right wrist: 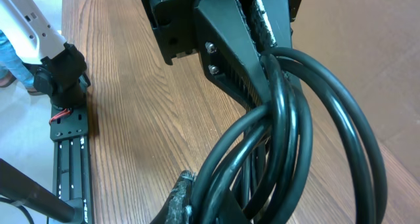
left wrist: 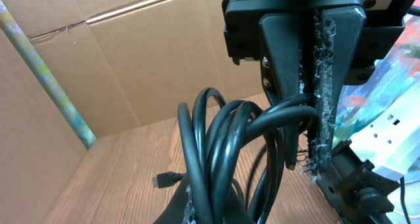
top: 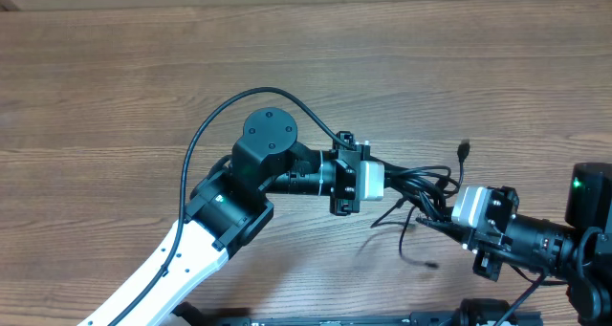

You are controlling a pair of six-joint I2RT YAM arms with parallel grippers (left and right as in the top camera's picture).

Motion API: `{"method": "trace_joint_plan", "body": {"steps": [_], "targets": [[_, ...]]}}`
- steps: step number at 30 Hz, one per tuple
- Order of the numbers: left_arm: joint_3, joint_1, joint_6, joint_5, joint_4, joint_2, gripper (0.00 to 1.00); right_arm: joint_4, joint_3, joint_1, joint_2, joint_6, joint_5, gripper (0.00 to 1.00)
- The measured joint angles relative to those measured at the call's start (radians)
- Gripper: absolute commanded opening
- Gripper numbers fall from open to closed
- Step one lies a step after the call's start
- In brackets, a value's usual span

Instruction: Untangle cables

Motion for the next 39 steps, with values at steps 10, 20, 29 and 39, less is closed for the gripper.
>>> {"method": "trace_joint_plan", "body": {"steps": [10,20,29,39], "targets": [[0.000,0.002,-0.024,-0.025,-0.050,0.000,0.94,0.069,0.000,0.001,0.000,0.115,0.068,0.04],[0.000,0.097,-0.235,-0.120,-0.064,0.000,1.00,0.084,0.000,0.002,0.000,0.201,0.142,0.04],[0.000,0.167,-0.442,-0.134,-0.066,0.000,1.00,0.084,0.000,0.001,0.000,0.207,0.157,0.04],[0.000,0.167,-0.470,-0.003,-0.066,0.000,1.00,0.102,0.000,0.001,0.000,0.222,0.158,0.04]]}}
